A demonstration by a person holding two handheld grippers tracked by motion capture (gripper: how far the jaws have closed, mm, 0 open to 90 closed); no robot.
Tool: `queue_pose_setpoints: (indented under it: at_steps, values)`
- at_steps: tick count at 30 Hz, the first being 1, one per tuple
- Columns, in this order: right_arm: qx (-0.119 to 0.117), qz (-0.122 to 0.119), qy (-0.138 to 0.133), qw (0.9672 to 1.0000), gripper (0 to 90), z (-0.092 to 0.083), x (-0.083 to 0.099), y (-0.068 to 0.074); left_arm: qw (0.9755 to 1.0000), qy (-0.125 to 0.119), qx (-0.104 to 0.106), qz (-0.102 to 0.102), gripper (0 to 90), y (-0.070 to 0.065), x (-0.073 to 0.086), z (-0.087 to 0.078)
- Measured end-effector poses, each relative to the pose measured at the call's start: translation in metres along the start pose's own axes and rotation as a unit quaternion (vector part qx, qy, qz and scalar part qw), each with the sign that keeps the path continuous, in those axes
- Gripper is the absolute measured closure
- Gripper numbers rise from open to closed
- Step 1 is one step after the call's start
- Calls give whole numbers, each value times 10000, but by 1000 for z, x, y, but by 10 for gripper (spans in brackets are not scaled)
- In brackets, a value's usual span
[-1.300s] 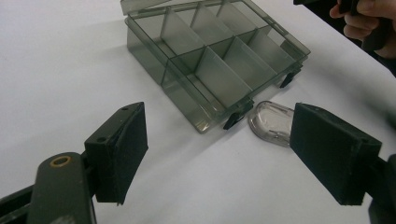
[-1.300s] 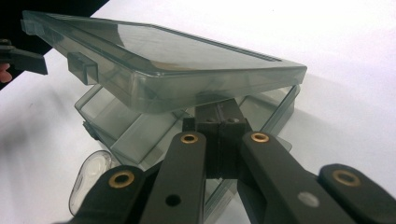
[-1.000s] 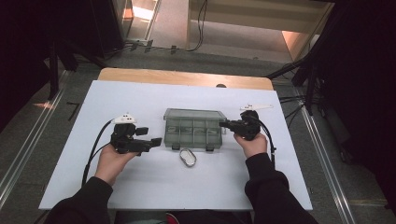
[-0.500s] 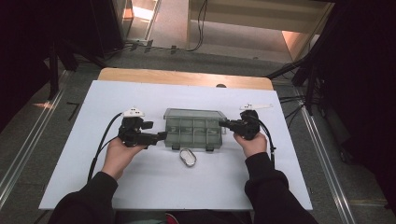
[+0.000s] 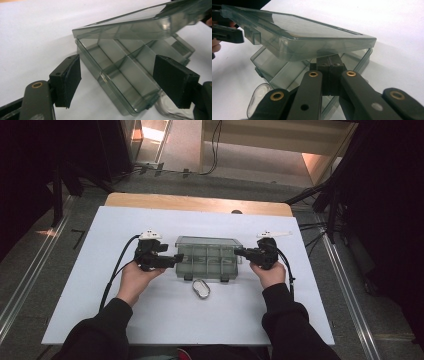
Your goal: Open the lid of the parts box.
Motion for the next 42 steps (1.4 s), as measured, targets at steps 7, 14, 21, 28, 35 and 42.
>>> queue_pose_setpoints:
  at_steps: [7, 14, 21, 28, 35, 42]
  values:
    - [13, -6, -10, 10000, 874, 1, 0, 0, 9999, -18, -129, -61, 258, 9, -2, 8]
    - [29, -29, 4, 10000, 874, 1, -1, 0, 9997, 81, -236, 6, 305, 14, -9, 20]
    - [26, -15, -1, 10000, 874, 1, 0, 0, 9999, 96, -124, -24, 458, 17, -13, 25]
    - [34, -19, 2, 10000, 874, 1, 0, 0, 9998, 72, -156, -74, 567, 20, -18, 23]
    - [61, -39, 69, 10000, 798, 1, 4, 0, 9999, 118, -40, -20, 614, 20, -18, 23]
    - [176, 15, 87, 9998, 748, 2, 8, -5, 9999, 106, -42, -30, 610, 20, -19, 23]
Point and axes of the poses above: each handheld gripper's, and its own axes: z roughly forward along the jaws, x roughly out of its underside, y roughly to its left, the point moved 6 cm from there along z, roughly forward along the jaws, and after that the axes turned 11 degrees about y, right-handed, at the moved point
